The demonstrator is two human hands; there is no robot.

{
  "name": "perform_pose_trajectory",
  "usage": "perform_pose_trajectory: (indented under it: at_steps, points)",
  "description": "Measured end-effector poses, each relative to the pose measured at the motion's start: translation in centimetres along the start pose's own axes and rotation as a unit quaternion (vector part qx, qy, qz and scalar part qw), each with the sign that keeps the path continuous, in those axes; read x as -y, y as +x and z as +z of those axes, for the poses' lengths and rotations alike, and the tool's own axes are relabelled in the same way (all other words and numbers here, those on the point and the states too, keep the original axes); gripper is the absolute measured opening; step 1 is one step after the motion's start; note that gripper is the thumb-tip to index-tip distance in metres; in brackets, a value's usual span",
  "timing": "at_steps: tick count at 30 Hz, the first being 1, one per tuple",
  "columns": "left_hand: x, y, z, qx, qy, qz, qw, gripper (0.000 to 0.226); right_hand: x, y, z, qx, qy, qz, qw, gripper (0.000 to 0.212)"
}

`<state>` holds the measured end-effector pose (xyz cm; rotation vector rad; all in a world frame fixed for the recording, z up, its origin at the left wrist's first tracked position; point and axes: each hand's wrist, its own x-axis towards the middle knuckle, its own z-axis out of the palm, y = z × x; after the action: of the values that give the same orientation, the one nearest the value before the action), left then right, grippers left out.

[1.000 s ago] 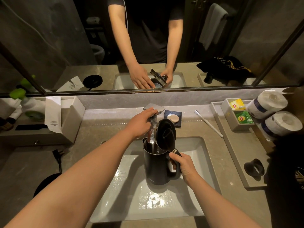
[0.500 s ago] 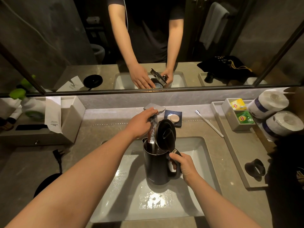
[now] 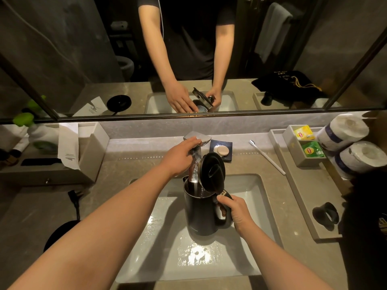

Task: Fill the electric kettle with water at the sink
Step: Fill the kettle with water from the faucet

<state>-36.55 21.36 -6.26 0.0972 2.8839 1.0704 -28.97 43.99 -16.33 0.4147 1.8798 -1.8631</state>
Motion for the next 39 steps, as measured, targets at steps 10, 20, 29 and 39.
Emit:
perform_pose_trajectory:
  at_steps: [10,20,29,39]
  points:
    - [-0.15,-0.08,-0.01,-0.005,0.004,0.000,1.000,0.063,0.11,-0.20,-0.18,0.006,0.004,-0.008,1.000,0.022]
    - [-0.37,-0.22,-0.08,-0.008,0.007,-0.004,1.000,0.062,-0.04,-0.25,-0.19,0.001,-0.007,-0.003,1.000,0.021]
    - [-0.52,-0.30,-0.15,-0.004,-0.001,-0.005,1.000,0.064,0.05,-0.08,-0.25,0.009,0.009,-0.003,1.000,0.018]
    - [-0.47,-0.41,0.05,-0.012,0.005,-0.007,1.000,0.064,-0.39,0.18,-0.20,-0.006,0.000,-0.007,1.000,0.019]
